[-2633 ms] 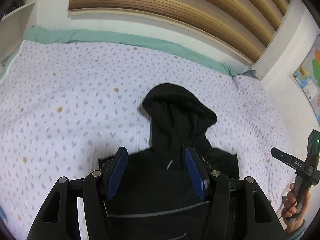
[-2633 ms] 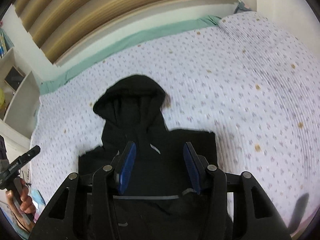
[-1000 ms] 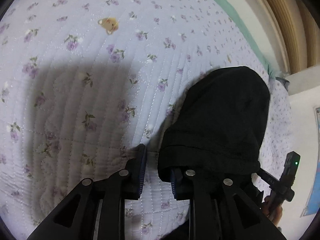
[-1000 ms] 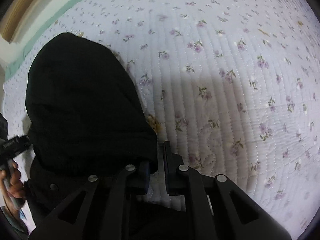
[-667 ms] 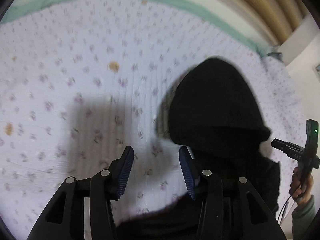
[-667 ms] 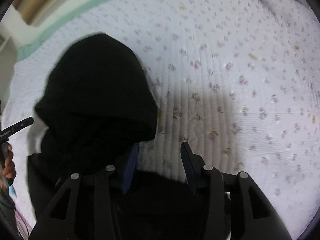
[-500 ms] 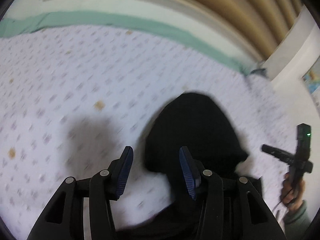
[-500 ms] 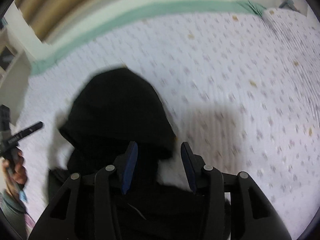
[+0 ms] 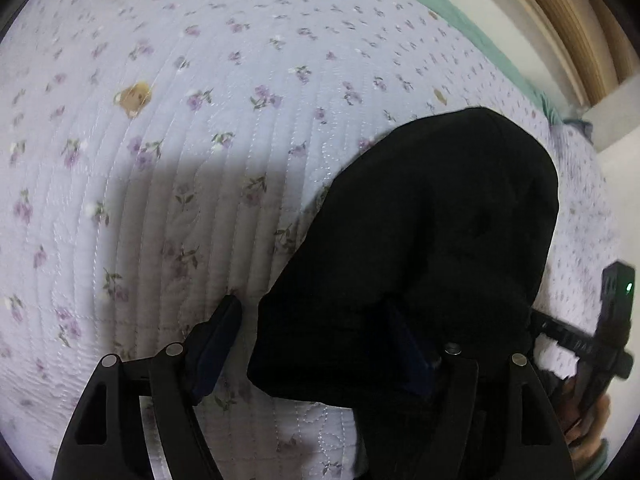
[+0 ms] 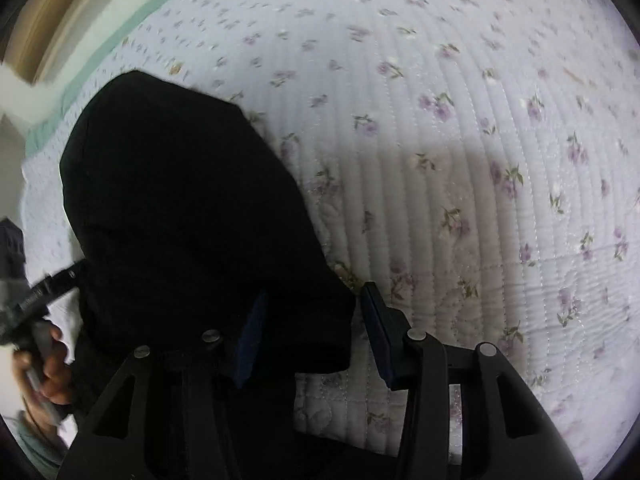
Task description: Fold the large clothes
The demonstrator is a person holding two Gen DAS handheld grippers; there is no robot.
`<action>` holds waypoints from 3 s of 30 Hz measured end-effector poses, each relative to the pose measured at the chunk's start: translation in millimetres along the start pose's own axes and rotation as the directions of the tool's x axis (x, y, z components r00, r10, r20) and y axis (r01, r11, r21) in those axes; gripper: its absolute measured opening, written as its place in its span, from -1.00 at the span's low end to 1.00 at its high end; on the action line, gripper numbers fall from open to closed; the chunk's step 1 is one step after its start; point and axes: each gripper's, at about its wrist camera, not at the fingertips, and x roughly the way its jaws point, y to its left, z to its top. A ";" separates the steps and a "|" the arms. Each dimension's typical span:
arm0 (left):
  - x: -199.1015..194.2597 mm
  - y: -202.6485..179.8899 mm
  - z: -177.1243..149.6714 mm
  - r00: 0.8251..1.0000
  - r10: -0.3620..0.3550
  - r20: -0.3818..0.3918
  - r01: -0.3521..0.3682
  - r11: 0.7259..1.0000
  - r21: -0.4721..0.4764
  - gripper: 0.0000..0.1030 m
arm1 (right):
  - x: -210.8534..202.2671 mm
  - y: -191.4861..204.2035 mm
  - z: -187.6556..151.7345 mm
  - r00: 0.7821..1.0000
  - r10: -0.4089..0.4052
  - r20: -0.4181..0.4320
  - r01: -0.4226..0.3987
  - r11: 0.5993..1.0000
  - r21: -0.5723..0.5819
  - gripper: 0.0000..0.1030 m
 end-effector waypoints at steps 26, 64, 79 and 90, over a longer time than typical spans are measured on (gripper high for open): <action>26.2 -38.7 91.3 0.926 -0.336 -0.173 0.355 0.930 0.091 0.45 | 4.4 59.6 120.5 0.985 0.156 -0.074 -0.169 0.958 -0.231 0.52; -191.6 -107.1 -305.2 0.996 -0.087 -0.008 0.081 0.894 0.441 -0.56 | -172.5 118.7 -273.6 0.990 0.048 0.131 0.032 0.839 -0.544 -0.53; -264.3 -76.7 -315.8 0.992 -0.025 0.120 -0.018 0.939 0.343 -0.46 | -227.3 93.2 -301.7 0.994 0.047 0.098 0.000 0.902 -0.432 0.11; -194.0 -83.5 -270.5 0.970 -0.240 -0.038 0.243 0.957 0.161 -0.44 | -151.9 140.9 -245.9 0.994 0.111 0.024 -0.101 0.961 -0.259 0.11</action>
